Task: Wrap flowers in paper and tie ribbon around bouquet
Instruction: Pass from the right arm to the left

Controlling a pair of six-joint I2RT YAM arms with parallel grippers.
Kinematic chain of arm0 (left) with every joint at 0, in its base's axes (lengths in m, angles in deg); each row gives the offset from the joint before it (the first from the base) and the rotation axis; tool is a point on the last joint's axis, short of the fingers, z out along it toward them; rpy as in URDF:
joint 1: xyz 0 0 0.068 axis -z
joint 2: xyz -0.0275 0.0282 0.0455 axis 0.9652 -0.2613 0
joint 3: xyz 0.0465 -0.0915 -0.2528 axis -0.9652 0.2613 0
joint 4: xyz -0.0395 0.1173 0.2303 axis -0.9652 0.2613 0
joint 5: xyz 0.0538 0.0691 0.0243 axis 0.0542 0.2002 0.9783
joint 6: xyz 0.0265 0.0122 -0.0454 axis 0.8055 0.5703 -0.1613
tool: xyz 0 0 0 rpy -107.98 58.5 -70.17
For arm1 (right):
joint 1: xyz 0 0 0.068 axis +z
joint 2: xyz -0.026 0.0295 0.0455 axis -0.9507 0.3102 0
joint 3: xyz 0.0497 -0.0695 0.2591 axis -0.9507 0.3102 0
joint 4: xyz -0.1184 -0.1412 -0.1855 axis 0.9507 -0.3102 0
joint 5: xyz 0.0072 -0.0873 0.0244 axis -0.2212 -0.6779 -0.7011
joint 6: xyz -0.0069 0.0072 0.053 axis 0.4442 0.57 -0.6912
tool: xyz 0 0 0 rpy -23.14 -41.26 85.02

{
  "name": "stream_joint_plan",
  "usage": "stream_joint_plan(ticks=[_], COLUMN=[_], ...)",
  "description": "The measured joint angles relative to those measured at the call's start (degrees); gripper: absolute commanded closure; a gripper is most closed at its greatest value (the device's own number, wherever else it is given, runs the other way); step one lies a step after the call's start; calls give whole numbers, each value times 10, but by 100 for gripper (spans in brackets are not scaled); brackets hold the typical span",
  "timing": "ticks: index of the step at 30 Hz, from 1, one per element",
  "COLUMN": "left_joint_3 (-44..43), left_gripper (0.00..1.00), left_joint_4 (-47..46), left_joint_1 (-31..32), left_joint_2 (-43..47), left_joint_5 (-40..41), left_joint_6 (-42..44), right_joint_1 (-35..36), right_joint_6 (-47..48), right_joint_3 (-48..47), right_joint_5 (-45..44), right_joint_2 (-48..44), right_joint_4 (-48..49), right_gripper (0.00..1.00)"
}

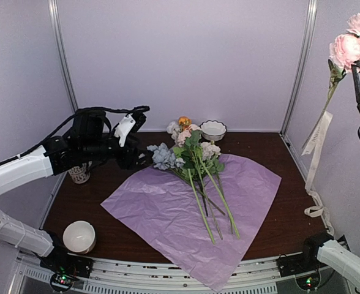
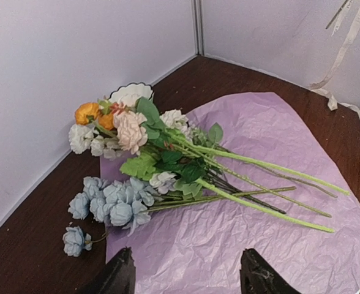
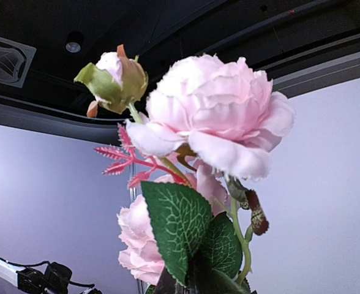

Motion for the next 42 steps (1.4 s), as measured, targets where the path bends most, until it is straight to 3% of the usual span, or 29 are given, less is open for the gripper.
stream_joint_plan(ticks=[4, 6, 14, 23, 25, 28, 32, 34, 37, 41, 42], left_joint_3=[-15, -44, -272, -288, -288, -288, -289, -289, -285, -244, -235], left_gripper=[38, 32, 29, 34, 40, 59, 100, 100, 100, 100, 100], left_joint_4=[-42, -75, -261, -309, -311, -320, -331, -334, -338, -353, -352], left_joint_1=[41, 72, 142, 165, 166, 167, 167, 167, 162, 152, 149], left_joint_2=[-8, -30, -247, -352, -359, -360, -360, -360, -360, -344, -340], left_joint_5=[-40, -73, -200, -245, -250, -256, -258, -256, -249, -242, -241], left_joint_6=[28, 39, 0, -52, -60, -70, -76, -82, -90, -114, -119], right_joint_1=[15, 39, 166, 269, 281, 291, 297, 298, 300, 294, 285], right_joint_6=[-45, -66, -103, -105, -105, -104, -102, -100, -86, -20, -1], right_joint_3=[1, 30, 129, 130, 130, 121, 106, 102, 96, 39, 30], right_joint_5=[19, 26, 17, 14, 14, 15, 16, 20, 20, -38, -58], right_joint_2=[7, 19, 112, 179, 200, 224, 234, 234, 229, 222, 215], right_joint_4=[31, 47, 51, 97, 103, 99, 99, 99, 76, -61, -99], right_gripper=[100, 100, 100, 100, 100, 100, 100, 99, 54, 24, 22])
